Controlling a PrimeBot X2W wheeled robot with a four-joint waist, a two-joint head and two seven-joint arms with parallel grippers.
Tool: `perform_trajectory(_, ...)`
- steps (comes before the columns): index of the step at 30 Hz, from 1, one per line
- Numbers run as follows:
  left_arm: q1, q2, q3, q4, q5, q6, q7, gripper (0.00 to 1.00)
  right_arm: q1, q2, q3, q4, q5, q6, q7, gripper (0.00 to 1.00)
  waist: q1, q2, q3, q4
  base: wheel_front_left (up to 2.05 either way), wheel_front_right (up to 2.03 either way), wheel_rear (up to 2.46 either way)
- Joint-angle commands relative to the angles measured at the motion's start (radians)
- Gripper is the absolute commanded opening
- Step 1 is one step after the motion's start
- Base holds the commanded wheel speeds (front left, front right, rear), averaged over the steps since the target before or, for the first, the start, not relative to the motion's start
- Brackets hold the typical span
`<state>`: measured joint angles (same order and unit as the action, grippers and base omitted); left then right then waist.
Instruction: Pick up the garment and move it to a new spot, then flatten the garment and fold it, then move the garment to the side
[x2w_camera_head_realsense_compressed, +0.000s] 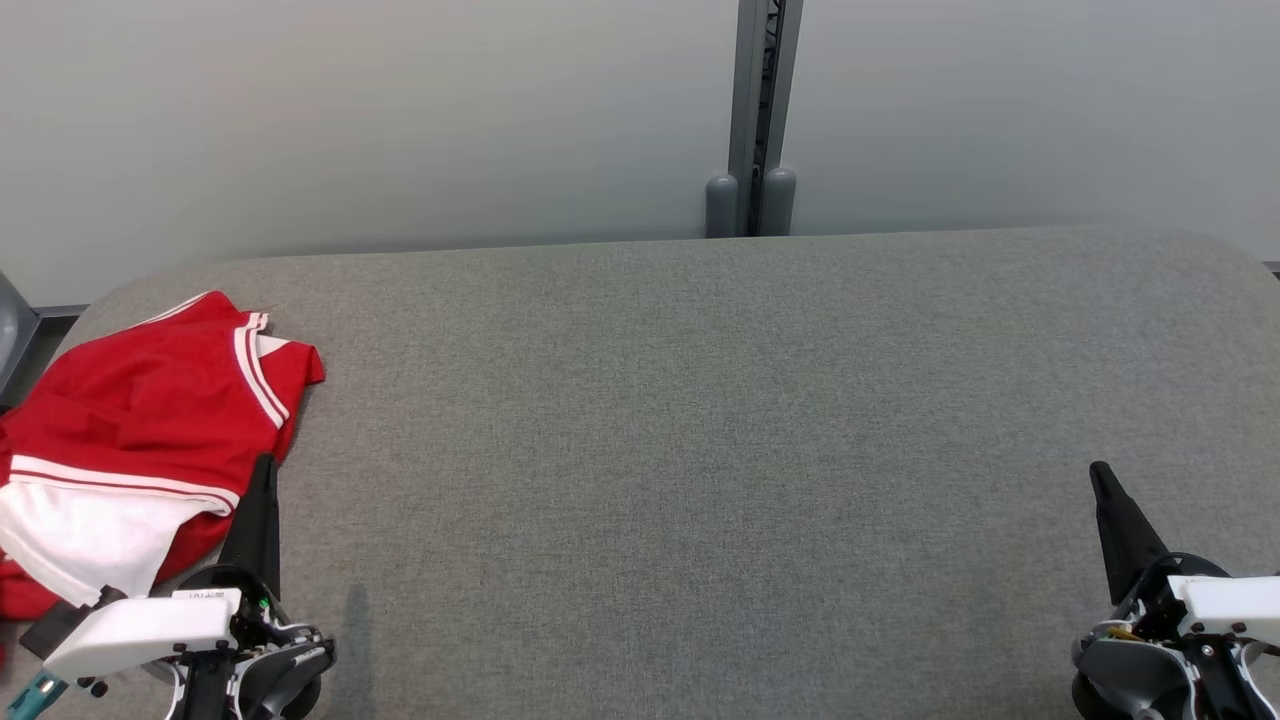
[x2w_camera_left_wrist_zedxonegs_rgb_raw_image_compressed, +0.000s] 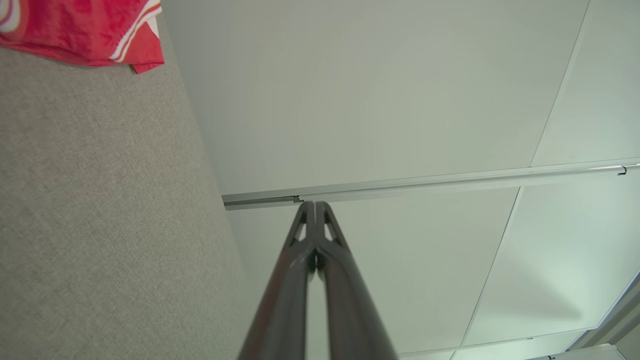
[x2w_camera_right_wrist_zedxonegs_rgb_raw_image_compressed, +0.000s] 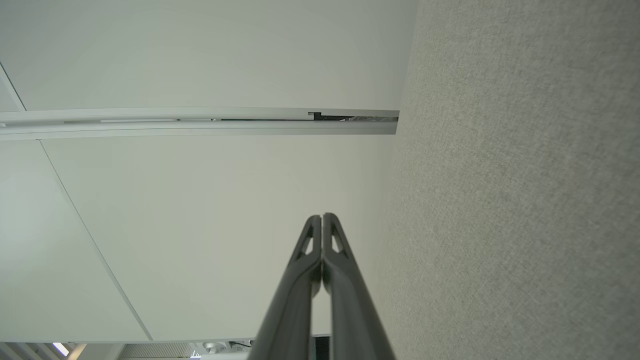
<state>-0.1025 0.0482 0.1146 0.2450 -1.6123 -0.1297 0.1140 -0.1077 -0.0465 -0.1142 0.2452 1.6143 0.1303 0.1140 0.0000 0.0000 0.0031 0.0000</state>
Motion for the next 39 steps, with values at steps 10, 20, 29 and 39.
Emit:
perform_trajectory(10, -0.014, 0.003, 0.002, 0.000, -0.001, -0.004, 0.002, 0.00, -0.004, -0.006, 0.000, 0.002, -0.003, 0.001, 0.001, 0.00, 0.0000, 0.0000, 0.000, 0.000, 0.00, 0.00, 0.00)
perform_trajectory(20, -0.014, 0.003, 0.002, 0.000, -0.001, -0.004, 0.002, 0.00, -0.004, -0.006, 0.000, 0.002, -0.003, 0.001, 0.001, 0.00, 0.0000, 0.0000, 0.000, 0.000, 0.00, 0.00, 0.00)
perform_trajectory(29, -0.014, 0.003, 0.002, 0.000, -0.001, -0.004, 0.002, 0.00, -0.004, -0.006, 0.000, 0.002, -0.003, 0.001, 0.001, 0.00, 0.0000, 0.0000, 0.000, 0.000, 0.00, 0.00, 0.00)
perform_trajectory(39, -0.014, 0.003, 0.002, 0.000, -0.001, -0.004, 0.002, 0.00, -0.004, -0.006, 0.000, 0.002, -0.003, 0.001, 0.001, 0.00, 0.0000, 0.0000, 0.000, 0.000, 0.00, 0.00, 0.00)
